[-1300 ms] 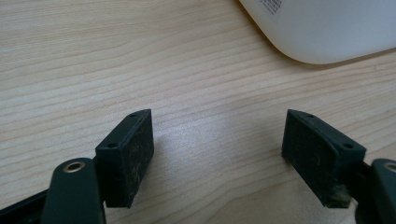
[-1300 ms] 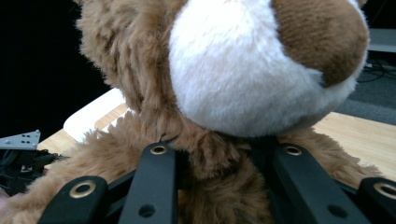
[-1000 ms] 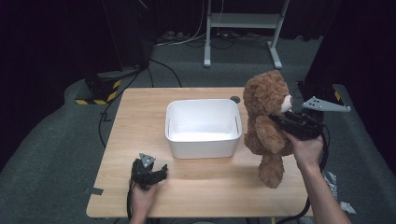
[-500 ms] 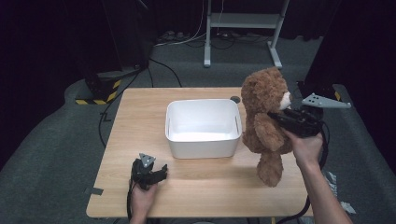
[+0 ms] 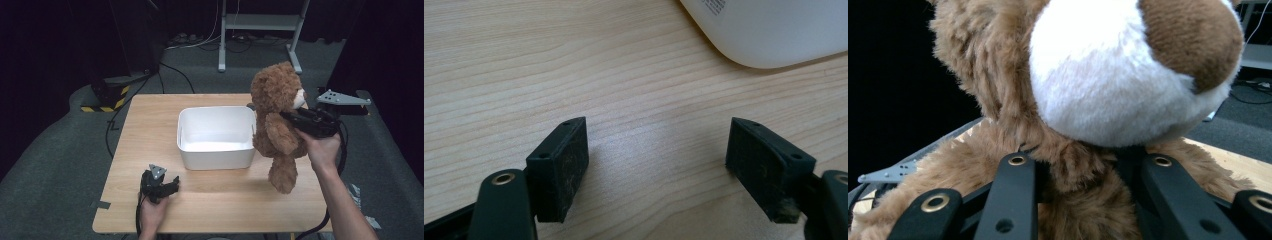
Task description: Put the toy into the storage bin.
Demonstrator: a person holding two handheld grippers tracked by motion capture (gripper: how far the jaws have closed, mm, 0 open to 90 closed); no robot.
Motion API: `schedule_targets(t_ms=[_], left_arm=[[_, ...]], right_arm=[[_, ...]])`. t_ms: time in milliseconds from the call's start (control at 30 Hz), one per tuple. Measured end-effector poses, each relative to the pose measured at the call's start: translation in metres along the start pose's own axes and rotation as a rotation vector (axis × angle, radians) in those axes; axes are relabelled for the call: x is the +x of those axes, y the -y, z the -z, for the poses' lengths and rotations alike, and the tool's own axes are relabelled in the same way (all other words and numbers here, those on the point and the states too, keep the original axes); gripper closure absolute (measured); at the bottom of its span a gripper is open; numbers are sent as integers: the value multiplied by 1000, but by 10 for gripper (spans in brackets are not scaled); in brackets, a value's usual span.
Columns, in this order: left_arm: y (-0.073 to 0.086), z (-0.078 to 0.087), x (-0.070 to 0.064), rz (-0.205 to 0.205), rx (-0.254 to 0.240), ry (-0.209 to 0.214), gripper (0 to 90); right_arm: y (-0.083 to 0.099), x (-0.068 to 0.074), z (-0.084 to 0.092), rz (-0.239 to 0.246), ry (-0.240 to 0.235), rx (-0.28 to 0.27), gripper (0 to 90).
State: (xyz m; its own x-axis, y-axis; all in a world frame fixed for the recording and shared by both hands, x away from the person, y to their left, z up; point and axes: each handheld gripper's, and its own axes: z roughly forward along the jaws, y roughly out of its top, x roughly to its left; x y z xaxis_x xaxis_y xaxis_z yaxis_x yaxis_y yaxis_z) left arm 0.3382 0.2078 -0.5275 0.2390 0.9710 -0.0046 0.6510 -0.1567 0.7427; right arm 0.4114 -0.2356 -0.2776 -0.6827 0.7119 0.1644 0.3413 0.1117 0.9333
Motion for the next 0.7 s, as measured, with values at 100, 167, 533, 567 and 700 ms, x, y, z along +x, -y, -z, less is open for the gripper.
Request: schedule_targets(t_ms=[100,167,533,567,700], left_arm=[[0,0,0,0,-1,1,251],[0,0,0,0,-1,1,251],[0,0,0,0,-1,1,250],[0,0,0,0,-1,1,250],[0,0,0,0,0,0,251]], right_arm=[[-5,3,-1,5,-4,-7,700],[-6,4,-2,12,-6,-8,700],[-17,12,-13,10,-28,-4,701],[-17,12,-13,10,-28,-4,701],[-21,15,-16,18,-35,-1,700]])
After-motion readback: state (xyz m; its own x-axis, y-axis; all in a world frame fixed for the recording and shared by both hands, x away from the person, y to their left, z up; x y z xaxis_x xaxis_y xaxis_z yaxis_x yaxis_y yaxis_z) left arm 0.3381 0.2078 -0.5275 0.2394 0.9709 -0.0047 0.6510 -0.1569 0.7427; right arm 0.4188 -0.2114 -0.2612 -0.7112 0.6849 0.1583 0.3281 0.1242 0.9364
